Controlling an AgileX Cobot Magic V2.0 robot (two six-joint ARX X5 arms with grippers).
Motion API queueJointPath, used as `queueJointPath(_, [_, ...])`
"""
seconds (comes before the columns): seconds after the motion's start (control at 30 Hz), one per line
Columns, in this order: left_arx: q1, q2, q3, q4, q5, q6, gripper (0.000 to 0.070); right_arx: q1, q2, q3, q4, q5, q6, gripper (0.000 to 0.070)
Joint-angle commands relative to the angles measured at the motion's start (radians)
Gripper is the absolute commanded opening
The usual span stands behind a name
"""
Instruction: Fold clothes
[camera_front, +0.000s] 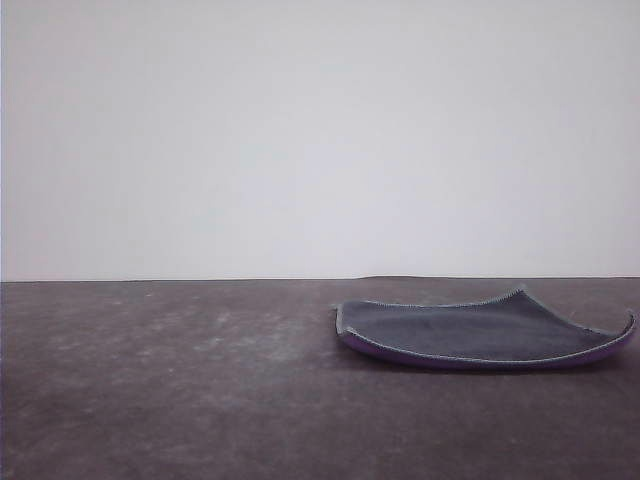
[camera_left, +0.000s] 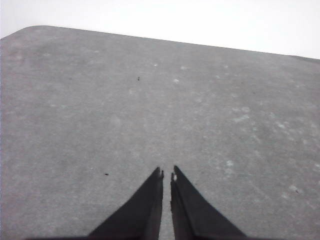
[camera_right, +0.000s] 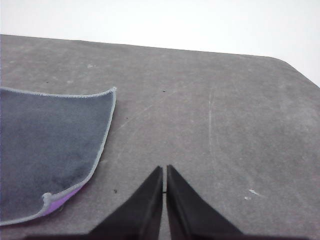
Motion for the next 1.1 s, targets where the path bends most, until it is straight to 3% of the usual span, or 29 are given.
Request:
queueJointPath(0.0, [0.000,0.000,-0.019,-0.008,-0.005,0.000,0.0017,-0.002,0.000,-0.005,0.011,0.000,0.011,0.0007])
queueJointPath(1.07, [0.000,0.000,-0.019,-0.007,-0.005,-0.001,0.0017,-0.002,0.000,-0.005,0.012,-0.002,0.020,0.0007])
